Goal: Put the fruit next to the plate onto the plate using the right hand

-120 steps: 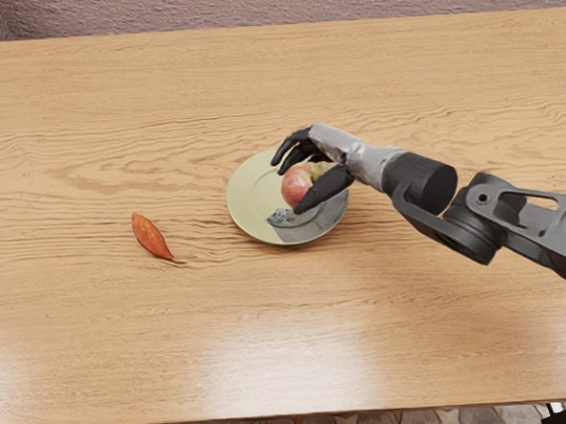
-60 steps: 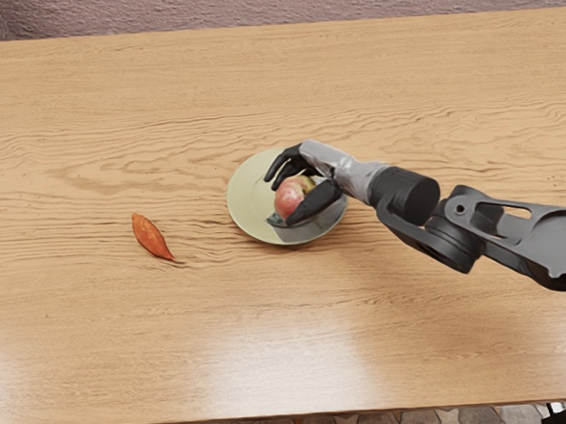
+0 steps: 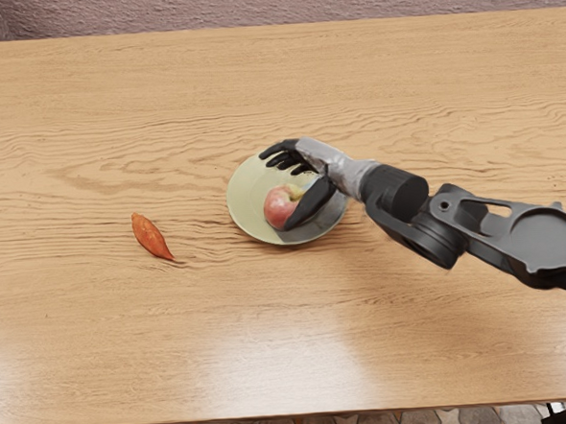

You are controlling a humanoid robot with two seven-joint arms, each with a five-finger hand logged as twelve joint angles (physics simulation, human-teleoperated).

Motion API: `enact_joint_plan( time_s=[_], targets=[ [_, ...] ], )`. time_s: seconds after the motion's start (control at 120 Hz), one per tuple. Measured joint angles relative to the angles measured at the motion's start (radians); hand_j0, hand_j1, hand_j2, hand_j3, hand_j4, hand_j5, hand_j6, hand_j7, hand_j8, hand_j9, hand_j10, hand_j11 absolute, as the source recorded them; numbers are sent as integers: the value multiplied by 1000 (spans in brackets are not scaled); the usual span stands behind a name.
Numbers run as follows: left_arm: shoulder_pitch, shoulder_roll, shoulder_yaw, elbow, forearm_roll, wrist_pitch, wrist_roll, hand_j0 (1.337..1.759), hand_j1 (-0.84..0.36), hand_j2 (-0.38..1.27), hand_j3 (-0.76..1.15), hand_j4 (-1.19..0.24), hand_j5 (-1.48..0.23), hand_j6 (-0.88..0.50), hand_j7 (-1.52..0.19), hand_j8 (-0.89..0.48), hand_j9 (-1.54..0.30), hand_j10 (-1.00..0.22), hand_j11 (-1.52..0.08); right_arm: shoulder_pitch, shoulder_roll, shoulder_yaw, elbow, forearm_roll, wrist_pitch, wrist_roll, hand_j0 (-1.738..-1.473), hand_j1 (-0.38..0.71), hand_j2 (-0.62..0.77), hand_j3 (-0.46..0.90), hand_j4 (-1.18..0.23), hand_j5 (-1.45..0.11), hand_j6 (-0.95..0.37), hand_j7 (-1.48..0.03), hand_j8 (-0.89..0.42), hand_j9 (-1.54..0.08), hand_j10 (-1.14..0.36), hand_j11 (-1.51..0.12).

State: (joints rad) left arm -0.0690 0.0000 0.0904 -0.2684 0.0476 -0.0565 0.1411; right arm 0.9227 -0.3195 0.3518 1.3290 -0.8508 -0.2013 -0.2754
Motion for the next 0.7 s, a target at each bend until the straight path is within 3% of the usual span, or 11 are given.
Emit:
enact_joint_plan(
  time_s=[0.2,0.425,0.567,0.7],
  targets=[
    [0,0,0,0,0,0,0,1658,349,0,0,0,0,0,0,0,0,0,0,0,-129,126,31,65,189,1,-1657,-234,9,0,-124,-165,-124,-162,-86,-164,-79,-163],
    [2,0,1,0,0,0,0,1658,349,0,0,0,0,0,0,0,0,0,0,-2,-356,226,37,419,689,1,-1658,-292,0,0,-58,-76,-58,-75,-45,-75,-42,-75],
    [5,0,0,0,0,0,0,1658,349,0,0,0,0,0,0,0,0,0,0,-20,-498,243,31,508,781,7,-1658,-307,-1,0,-41,-53,-41,-53,-35,-53,-33,-53],
    [17,0,0,1,0,3,1,1658,349,0,0,0,0,0,0,0,0,0,0,-37,-559,247,10,531,804,10,-1658,-314,-2,0,-33,-43,-34,-42,-30,-43,-29,-43]
  ],
)
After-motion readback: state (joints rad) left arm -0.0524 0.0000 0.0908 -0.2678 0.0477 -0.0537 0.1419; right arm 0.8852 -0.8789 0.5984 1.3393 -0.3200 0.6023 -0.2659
